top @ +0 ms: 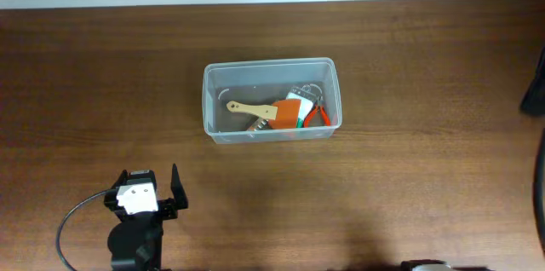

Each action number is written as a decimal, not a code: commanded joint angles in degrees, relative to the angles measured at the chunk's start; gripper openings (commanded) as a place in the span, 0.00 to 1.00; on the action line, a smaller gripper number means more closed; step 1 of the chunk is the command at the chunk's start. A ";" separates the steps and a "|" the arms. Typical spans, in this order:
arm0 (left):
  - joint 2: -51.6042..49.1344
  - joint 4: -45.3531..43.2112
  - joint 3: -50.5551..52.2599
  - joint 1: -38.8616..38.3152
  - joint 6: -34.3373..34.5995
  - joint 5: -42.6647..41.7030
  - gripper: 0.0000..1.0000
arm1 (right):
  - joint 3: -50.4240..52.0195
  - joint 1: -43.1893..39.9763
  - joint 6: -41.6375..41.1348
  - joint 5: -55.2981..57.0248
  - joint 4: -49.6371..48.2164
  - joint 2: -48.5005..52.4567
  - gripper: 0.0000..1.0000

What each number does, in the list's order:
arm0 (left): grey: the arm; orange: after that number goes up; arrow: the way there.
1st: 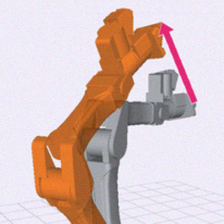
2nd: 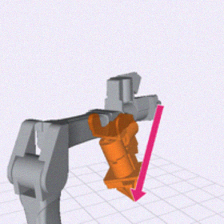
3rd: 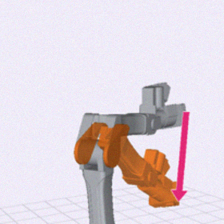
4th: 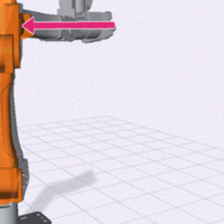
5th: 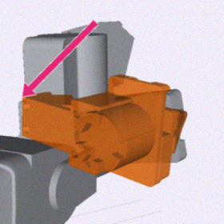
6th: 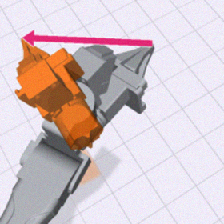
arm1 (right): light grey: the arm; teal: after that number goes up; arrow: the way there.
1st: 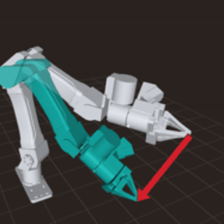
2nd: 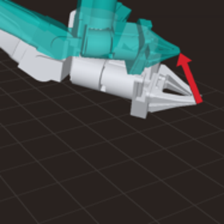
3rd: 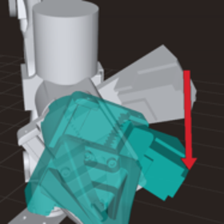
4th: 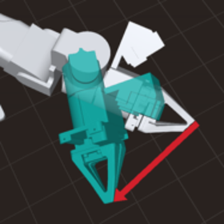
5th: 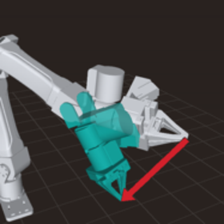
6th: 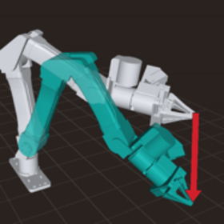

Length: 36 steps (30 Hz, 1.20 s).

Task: Pack container

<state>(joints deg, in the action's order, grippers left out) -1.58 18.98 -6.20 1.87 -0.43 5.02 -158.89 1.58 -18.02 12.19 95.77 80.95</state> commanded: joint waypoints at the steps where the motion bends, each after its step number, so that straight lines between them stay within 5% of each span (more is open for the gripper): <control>1: 0.59 -0.31 0.39 -0.28 -0.92 0.83 0.99 | 6.71 4.68 -0.26 2.01 -0.61 -4.17 0.99; 6: 0.59 -0.31 0.39 -0.28 -0.92 0.83 0.99 | 27.23 4.98 0.22 4.00 -8.98 -15.45 0.99; 20: 0.59 -0.31 0.39 -0.28 -0.92 0.83 0.99 | 96.28 4.98 6.54 1.68 -58.23 -47.65 0.99; 25: 0.59 -0.31 0.39 -0.28 -0.92 0.83 0.99 | 113.77 2.12 14.05 -2.29 -72.06 -55.69 0.99; 36: 0.59 -0.31 0.39 -0.28 -0.92 0.83 0.99 | 138.68 -2.73 14.36 -9.25 -85.33 -70.82 0.99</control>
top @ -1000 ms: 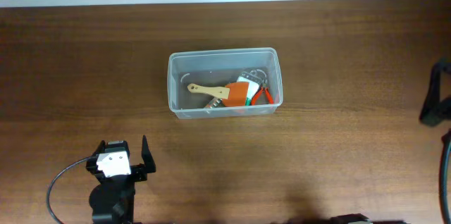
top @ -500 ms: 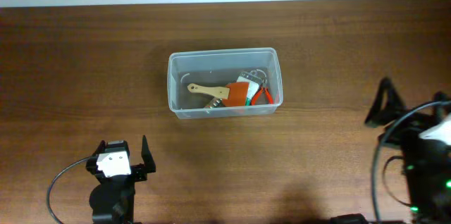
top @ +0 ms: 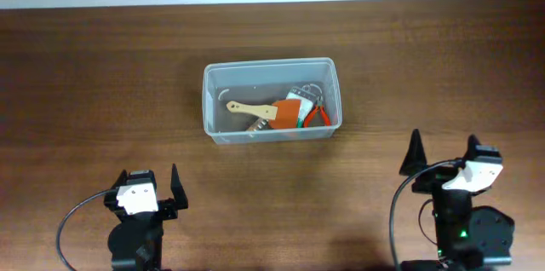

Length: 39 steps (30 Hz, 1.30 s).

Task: Pack container

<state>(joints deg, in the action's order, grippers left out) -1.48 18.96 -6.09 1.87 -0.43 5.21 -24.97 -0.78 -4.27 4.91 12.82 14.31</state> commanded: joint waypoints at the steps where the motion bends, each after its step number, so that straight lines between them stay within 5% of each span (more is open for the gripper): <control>1: 0.48 -0.28 0.28 -0.28 -0.92 0.63 0.99 | 6.29 -0.37 0.59 -1.97 -2.95 -5.29 0.99; 39: 0.48 -0.28 0.28 -0.28 -0.92 0.63 0.99 | 23.19 -0.37 -4.13 -6.67 -7.56 -13.11 0.99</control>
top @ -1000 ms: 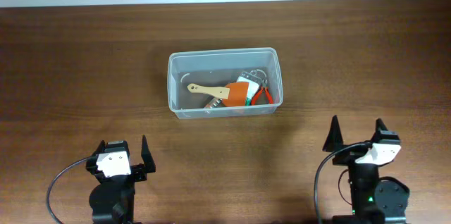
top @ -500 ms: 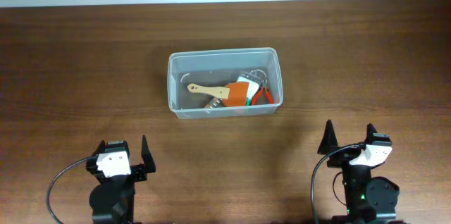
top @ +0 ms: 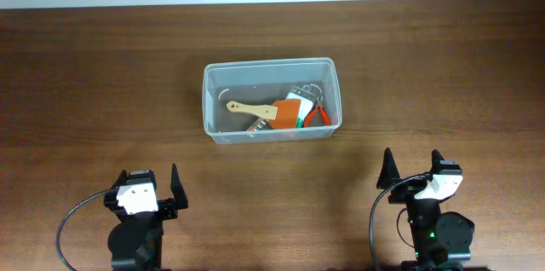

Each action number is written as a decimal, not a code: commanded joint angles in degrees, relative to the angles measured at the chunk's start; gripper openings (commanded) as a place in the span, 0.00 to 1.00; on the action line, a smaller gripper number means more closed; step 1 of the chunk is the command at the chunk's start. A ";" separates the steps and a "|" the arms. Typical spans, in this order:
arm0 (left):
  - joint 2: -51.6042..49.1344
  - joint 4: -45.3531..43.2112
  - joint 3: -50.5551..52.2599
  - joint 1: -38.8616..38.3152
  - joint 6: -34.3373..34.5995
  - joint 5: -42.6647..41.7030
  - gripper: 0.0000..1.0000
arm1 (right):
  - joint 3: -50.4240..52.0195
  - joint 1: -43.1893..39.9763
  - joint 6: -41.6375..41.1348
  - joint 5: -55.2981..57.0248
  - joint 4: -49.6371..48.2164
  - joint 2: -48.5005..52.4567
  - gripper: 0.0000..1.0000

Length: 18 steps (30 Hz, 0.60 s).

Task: Pack container

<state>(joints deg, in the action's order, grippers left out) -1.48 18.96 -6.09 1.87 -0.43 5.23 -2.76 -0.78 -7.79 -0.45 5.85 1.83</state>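
Observation:
A clear plastic container (top: 271, 75) sits mid-table in the overhead view. Inside it lie a brush with a wooden handle and orange head (top: 271, 112), red-handled pliers (top: 319, 115) and a few small items I cannot make out. My left gripper (top: 150, 175) rests at the front left, fingers apart, nothing between them. At the front right, my right gripper (top: 412, 164) also stands open and empty. Both are well short of the container.
The brown wooden table (top: 102, 75) runs to a pale wall strip along the far edge. Black cables loop beside each arm base at the front edge.
My right arm has shifted left and slightly nearer the front edge, its open fingers now pointing more straight at the far side. The left arm and the container's contents are unchanged.
At first only my left arm stood at the front left, with the right arm nearly out of view at the right edge. The right arm then appeared at the front right, open and empty. Now it sits a little further left. The container stayed put throughout.

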 commanded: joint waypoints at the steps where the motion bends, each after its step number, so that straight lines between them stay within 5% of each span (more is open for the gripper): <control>1: 0.48 -0.28 0.28 -0.28 -0.92 0.61 0.99 | 1.40 -0.37 -0.63 -1.33 -0.76 -0.72 0.99; 18: 0.48 -0.28 0.28 -0.28 -0.92 0.61 0.99 | 2.45 -0.37 0.00 -1.51 -1.62 -1.64 0.99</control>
